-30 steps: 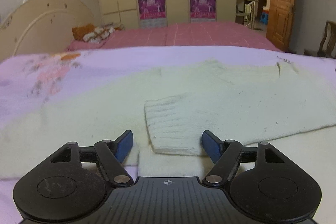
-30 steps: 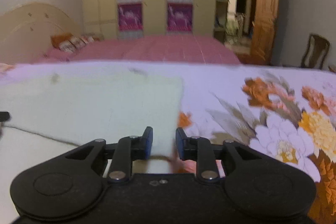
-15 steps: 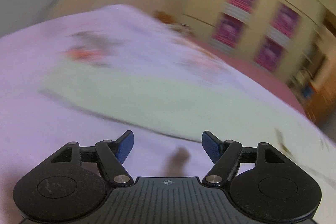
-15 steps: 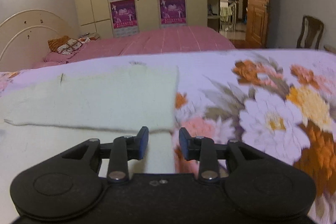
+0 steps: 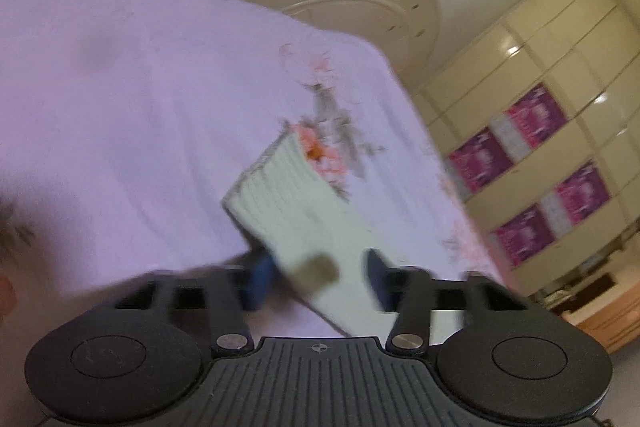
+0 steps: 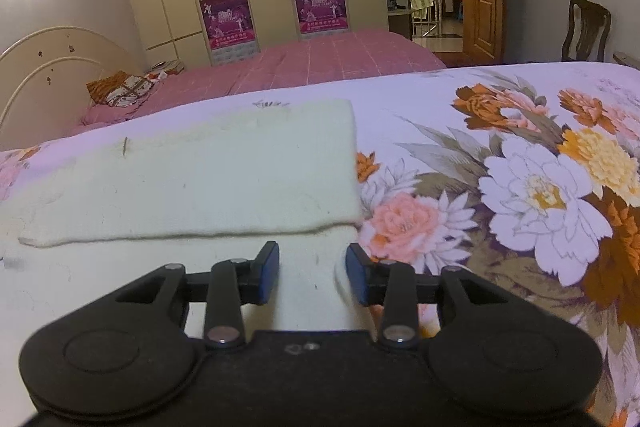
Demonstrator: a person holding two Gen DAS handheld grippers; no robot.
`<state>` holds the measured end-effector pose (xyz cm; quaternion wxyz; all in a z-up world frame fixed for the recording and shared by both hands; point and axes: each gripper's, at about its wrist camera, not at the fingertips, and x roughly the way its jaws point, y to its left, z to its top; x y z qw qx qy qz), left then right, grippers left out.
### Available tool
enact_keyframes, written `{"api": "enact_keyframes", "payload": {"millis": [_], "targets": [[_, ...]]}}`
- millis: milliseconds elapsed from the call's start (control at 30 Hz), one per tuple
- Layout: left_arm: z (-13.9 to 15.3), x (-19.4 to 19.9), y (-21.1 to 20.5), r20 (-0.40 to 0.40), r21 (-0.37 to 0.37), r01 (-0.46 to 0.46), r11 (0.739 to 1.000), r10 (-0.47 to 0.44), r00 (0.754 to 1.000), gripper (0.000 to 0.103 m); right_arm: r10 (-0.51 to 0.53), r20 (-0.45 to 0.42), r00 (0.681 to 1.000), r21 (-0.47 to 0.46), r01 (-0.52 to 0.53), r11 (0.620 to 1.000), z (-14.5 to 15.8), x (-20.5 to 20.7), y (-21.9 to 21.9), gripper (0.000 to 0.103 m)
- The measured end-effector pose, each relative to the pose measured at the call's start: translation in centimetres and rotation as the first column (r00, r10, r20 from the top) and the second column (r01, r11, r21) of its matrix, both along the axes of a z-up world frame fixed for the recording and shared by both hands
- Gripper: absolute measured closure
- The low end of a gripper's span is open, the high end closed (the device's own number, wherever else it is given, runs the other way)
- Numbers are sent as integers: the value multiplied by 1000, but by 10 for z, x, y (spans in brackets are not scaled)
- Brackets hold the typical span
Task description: Fold small clothes
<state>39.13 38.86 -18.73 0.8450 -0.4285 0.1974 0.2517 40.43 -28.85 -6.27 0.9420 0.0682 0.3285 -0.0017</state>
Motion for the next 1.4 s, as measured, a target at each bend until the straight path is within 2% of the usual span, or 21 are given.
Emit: {"api": "enact_keyframes", "payload": {"millis": [33, 67, 133, 300, 367, 467, 567, 667, 767, 867, 1133, 1200, 1233, 1300, 1333, 1367, 1400], "targets": [[-1, 5, 5, -25, -12, -8, 1000, 7, 1000, 86, -2, -1, 1000, 1, 2, 1000, 0, 1, 0, 65], [-2, 9, 10, -47, -28, -12, 1000, 11, 999, 99, -2, -1, 1000, 1, 2, 1000, -1, 1, -1, 65], [-2, 11, 12, -56, -39, -2, 999, 0, 998, 100, -2, -6, 1000, -3, 2, 1000, -1, 1, -2, 65], [29, 13, -19, -24, 112, 95, 989, -93, 995, 100, -13, -4, 1000, 0, 13, 1000, -1, 0, -10, 66], [45, 24, -41, -15, 186, 150, 971, -150, 989, 100, -16, -1, 1000, 1, 16, 1000, -1, 0, -13, 66], [62, 45, -77, -11, 254, 246, 936, -251, 968, 100, -15, 15, 1000, 2, 15, 1000, 3, -3, -15, 66], [80, 69, -127, -28, 334, 365, 869, -378, 926, 100, -13, 30, 999, 5, 12, 1000, 7, -5, -16, 66], [91, 87, -182, -51, 372, 471, 800, -489, 871, 100, -11, 44, 999, 13, 11, 1000, 12, -8, -18, 66], [92, 111, -243, -102, 414, 571, 708, -588, 803, 100, -4, 56, 998, 17, 3, 1000, 15, -13, -20, 66], [90, 128, -296, -141, 431, 646, 630, -661, 737, 100, 0, 65, 998, 27, -2, 1000, 17, -17, -22, 66], [87, 141, -420, -282, 441, 784, 436, -762, 582, 100, 21, 67, 997, 45, -24, 999, 19, -28, -27, 66], [87, 149, -443, -320, 430, 816, 387, -779, 538, 100, 32, 67, 997, 49, -35, 998, 19, -27, -25, 66], [84, 151, -455, -344, 417, 837, 353, -791, 505, 100, 36, 66, 997, 54, -39, 998, 19, -26, -25, 66], [80, 149, -477, -387, 418, 858, 298, -796, 465, 99, 39, 65, 997, 69, -43, 997, 19, -24, -22, 65], [79, 144, -489, -409, 424, 864, 270, -794, 450, 95, 40, 61, 997, 85, -45, 995, 19, -22, -21, 64], [83, 135, -495, -410, 440, 860, 258, -795, 448, 78, 43, 57, 997, 107, -49, 993, 19, -19, -20, 63], [86, 132, -492, -388, 453, 853, 259, -804, 450, 66, 46, 57, 997, 123, -53, 991, 20, -17, -17, 63]]}}
